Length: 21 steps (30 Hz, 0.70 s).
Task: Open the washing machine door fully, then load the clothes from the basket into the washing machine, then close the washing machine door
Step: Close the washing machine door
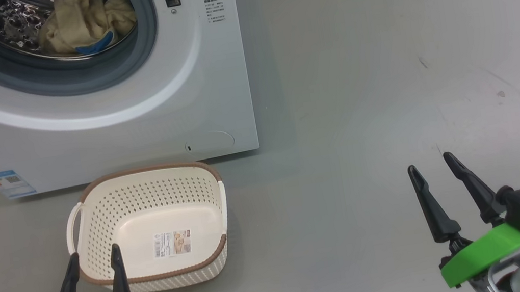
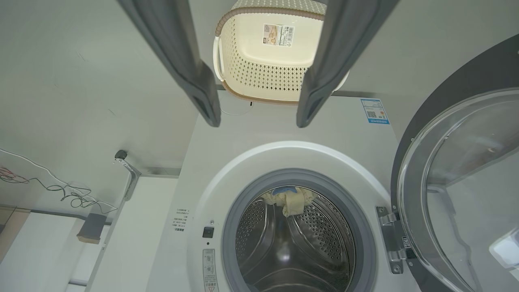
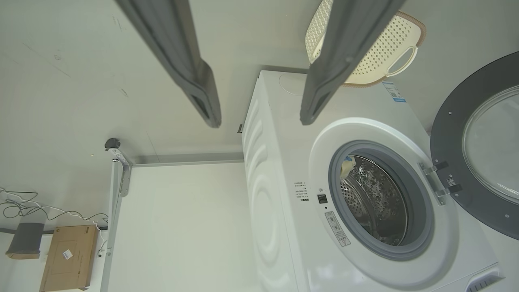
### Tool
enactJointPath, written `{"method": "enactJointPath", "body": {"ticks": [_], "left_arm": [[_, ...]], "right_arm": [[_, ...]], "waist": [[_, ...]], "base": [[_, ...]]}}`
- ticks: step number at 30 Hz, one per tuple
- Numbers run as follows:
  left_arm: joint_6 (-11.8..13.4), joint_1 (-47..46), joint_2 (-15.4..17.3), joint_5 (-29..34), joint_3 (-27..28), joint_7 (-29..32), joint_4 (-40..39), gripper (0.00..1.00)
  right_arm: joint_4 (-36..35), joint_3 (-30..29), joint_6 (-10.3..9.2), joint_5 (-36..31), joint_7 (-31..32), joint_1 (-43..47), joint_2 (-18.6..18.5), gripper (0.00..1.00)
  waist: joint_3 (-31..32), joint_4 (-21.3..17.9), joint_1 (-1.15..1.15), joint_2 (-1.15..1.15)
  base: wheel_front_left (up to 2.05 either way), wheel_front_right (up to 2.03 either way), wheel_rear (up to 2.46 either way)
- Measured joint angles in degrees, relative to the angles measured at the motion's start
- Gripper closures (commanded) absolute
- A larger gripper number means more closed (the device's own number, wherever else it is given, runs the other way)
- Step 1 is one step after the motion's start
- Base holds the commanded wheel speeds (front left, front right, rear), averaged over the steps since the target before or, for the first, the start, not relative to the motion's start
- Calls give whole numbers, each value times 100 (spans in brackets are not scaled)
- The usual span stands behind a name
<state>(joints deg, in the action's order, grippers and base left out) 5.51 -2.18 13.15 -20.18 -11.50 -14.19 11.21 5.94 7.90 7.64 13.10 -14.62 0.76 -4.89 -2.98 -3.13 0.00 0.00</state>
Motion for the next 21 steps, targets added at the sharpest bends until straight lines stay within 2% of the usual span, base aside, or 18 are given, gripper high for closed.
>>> {"method": "enactJointPath", "body": {"ticks": [21], "left_arm": [[-169, 1, -141, 120, 155, 0, 109, 0]], "right_arm": [[1, 3, 0, 0, 0, 0, -1, 0]], "waist": [[21, 13, 0, 0]], "base": [[0, 0, 0]]}}
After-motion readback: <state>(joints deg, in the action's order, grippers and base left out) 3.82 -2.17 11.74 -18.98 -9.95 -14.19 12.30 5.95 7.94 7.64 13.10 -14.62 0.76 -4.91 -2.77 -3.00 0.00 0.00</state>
